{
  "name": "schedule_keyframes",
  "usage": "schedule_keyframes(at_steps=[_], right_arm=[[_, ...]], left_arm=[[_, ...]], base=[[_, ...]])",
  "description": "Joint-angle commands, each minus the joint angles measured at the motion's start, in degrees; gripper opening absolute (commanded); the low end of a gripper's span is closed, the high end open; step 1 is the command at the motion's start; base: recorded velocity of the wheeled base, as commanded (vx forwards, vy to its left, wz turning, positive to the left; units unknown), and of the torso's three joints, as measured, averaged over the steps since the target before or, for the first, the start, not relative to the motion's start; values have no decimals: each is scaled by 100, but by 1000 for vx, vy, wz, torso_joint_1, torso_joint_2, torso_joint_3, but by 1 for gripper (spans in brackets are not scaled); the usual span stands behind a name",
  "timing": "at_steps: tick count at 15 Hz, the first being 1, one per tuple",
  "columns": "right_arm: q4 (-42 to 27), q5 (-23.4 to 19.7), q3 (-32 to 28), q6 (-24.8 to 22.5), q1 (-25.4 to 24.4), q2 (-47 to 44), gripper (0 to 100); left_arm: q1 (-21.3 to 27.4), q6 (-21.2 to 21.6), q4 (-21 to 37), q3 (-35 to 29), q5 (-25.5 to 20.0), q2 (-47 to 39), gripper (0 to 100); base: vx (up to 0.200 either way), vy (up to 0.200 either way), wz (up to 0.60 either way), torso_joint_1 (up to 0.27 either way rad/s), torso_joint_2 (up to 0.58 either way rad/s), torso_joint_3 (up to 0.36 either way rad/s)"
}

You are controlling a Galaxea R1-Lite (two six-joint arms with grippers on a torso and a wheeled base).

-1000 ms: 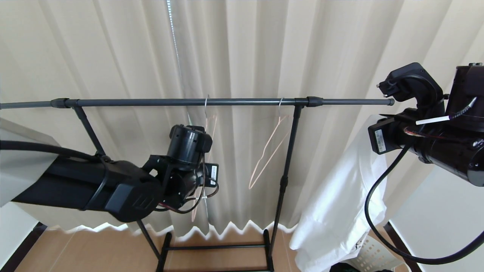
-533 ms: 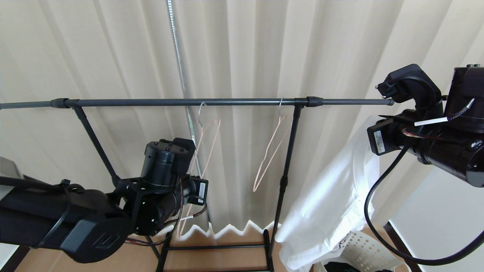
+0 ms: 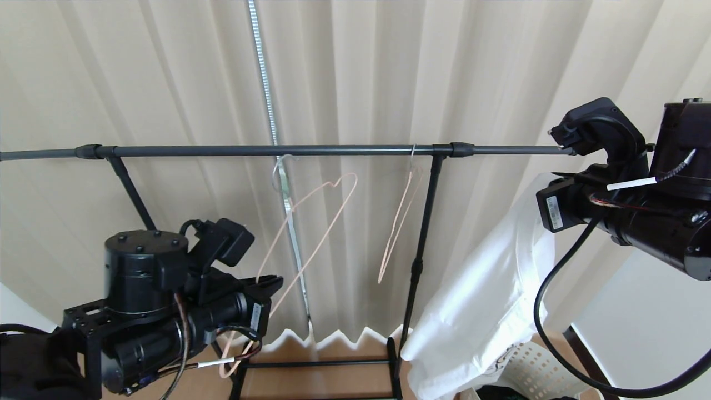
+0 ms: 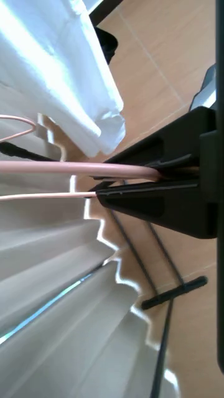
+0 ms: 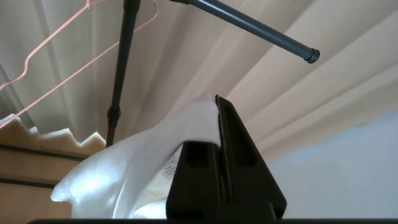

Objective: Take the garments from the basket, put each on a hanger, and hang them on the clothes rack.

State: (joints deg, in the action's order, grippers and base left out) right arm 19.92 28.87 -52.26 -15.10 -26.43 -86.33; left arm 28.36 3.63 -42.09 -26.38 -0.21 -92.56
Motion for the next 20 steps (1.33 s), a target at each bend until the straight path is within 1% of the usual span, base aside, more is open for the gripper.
schedule_keyframes(at_steps=[1, 3, 4, 5, 6, 7, 8, 9, 10, 11, 12, 14, 15, 16, 17, 19, 20], right_arm=[[12, -4, 5, -1, -90, 11, 0], [12, -13, 14, -1, -143, -15, 0], [3, -30, 14, -1, -152, -15, 0], [12, -48, 14, -1, -205, -41, 0], [3, -39, 5, -1, -222, -50, 0], [21, 58, -30, -1, -222, -200, 0], [30, 181, -56, -1, -222, -261, 0], [30, 233, -82, -1, -222, -279, 0], [38, 392, -179, 16, -222, -411, 0], [161, 506, -206, 16, -231, -507, 0], [390, 629, -206, 16, -266, -657, 0], [891, 1042, -179, 7, -433, -947, 0], [1005, 1104, -170, 7, -530, -1026, 0], [1005, 1104, -170, 7, -530, -1026, 0], [1014, 1104, -153, 7, -688, -1026, 0], [1014, 1104, -135, 7, -723, -999, 0], [1014, 1104, -82, 7, -794, -973, 0]], left_arm=[[-225, 59, -273, 414, -340, 230, 0], [-331, 15, -888, 775, -1122, 353, 0], [-322, 23, -1090, 951, -1491, 441, 0], [-304, 23, -1152, 1074, -1772, 564, 0], [-295, 23, -1152, 1109, -1895, 625, 0], [-278, 41, -1152, 1232, -2238, 740, 0], [-243, 41, -1152, 1311, -2405, 775, 0], [-208, 41, -1152, 1346, -2484, 784, 0], [-67, 50, -1152, 1443, -2634, 792, 0], [100, 50, -1152, 1487, -2634, 792, 0], [258, 41, -1152, 1539, -2642, 792, 0], [566, 32, -1152, 1610, -2660, 784, 0], [706, 23, -1152, 1610, -2660, 766, 0], [706, 23, -1152, 1610, -2660, 766, 0], [856, -3, -1152, 1601, -2660, 749, 0], [944, -38, -1152, 1575, -2660, 687, 0], [1067, -179, -1161, 1557, -2660, 617, 0]], base=[[0, 0, 0, 0, 0, 0], [0, 0, 0, 0, 0, 0], [0, 0, 0, 0, 0, 0], [0, 0, 0, 0, 0, 0], [0, 0, 0, 0, 0, 0], [0, 0, 0, 0, 0, 0], [0, 0, 0, 0, 0, 0], [0, 0, 0, 0, 0, 0], [0, 0, 0, 0, 0, 0], [0, 0, 0, 0, 0, 0], [0, 0, 0, 0, 0, 0], [0, 0, 0, 0, 0, 0], [0, 0, 0, 0, 0, 0], [0, 0, 0, 0, 0, 0], [0, 0, 0, 0, 0, 0], [0, 0, 0, 0, 0, 0], [0, 0, 0, 0, 0, 0]])
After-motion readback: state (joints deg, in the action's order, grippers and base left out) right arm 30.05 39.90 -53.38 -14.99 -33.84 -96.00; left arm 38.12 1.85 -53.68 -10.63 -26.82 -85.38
